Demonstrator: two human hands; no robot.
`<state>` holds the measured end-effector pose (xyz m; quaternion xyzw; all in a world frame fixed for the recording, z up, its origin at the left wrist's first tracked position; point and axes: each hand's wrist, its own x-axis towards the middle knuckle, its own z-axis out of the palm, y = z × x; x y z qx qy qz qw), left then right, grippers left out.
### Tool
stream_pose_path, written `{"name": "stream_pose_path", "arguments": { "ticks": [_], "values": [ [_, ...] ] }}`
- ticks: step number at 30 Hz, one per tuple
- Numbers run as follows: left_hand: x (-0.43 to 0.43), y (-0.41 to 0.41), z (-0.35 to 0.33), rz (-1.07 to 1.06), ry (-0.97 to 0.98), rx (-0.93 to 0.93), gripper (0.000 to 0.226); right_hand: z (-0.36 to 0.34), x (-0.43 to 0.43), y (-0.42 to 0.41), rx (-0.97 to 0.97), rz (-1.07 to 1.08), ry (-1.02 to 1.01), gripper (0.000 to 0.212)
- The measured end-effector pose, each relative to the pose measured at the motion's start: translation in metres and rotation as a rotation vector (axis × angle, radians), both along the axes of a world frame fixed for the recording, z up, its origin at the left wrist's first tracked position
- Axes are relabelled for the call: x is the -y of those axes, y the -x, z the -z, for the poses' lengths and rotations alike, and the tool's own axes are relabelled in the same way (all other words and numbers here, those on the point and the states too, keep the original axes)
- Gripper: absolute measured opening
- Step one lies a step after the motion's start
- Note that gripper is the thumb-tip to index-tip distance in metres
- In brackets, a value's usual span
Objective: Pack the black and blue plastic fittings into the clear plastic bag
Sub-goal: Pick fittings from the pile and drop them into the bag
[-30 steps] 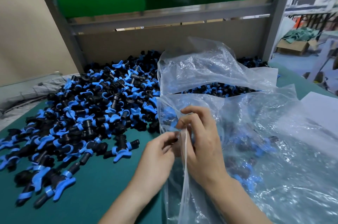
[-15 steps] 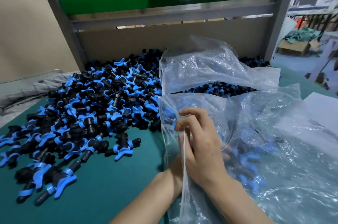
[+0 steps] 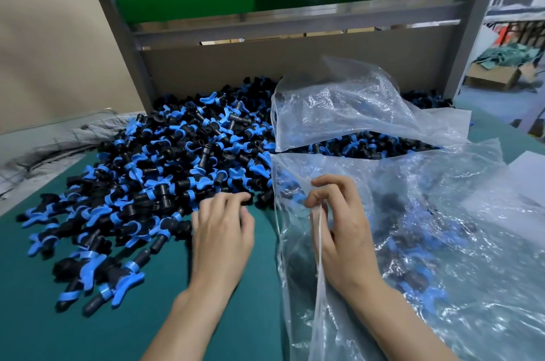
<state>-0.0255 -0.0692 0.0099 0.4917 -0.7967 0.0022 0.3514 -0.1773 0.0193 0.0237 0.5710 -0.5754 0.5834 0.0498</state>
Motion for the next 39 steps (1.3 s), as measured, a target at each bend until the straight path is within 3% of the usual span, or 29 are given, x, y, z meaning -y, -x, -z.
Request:
{"name": "stream_pose_path", "arguments": {
  "ticks": [2, 5, 9, 11, 13, 16, 19, 27, 32, 39],
  "values": [
    [0.01, -0.009, 0.012, -0.111, -0.024, 0.129, 0.03, 0.001, 0.001, 0.001, 0.008, 0.007, -0.006, 0.012],
    [0.006, -0.008, 0.019, -0.113, -0.057, 0.288, 0.032, 0.003, 0.002, 0.001, 0.014, 0.015, -0.015, 0.013],
    [0.01, -0.01, 0.013, -0.072, -0.041, 0.244, 0.03, 0.002, 0.003, 0.001, 0.022, 0.026, -0.022, 0.013],
    [0.008, -0.009, 0.004, -0.005, -0.001, 0.034, 0.028, 0.003, 0.003, 0.001, 0.016, 0.03, -0.028, 0.014],
    [0.005, -0.009, -0.006, 0.076, -0.051, -0.296, 0.027, 0.003, 0.003, 0.001, 0.01, 0.027, -0.029, 0.014],
    [0.004, -0.009, -0.014, 0.195, -0.232, -0.756, 0.021, 0.003, 0.003, 0.001, 0.006, 0.02, -0.033, 0.014],
    [0.006, -0.007, -0.016, 0.261, -0.518, -1.096, 0.017, 0.003, 0.002, 0.001, 0.0, 0.01, -0.04, 0.016],
    [0.0, 0.008, -0.014, 0.467, -1.113, -1.578, 0.018, 0.003, 0.002, 0.0, -0.017, 0.015, -0.05, 0.015],
    [-0.002, 0.01, -0.012, 0.559, -1.253, -1.607, 0.021, 0.002, 0.002, 0.0, -0.02, 0.016, -0.055, 0.013],
    [-0.005, 0.016, -0.007, 0.435, -0.968, -1.346, 0.018, 0.0, 0.001, -0.001, -0.028, 0.017, -0.048, 0.015]
  ]
}}
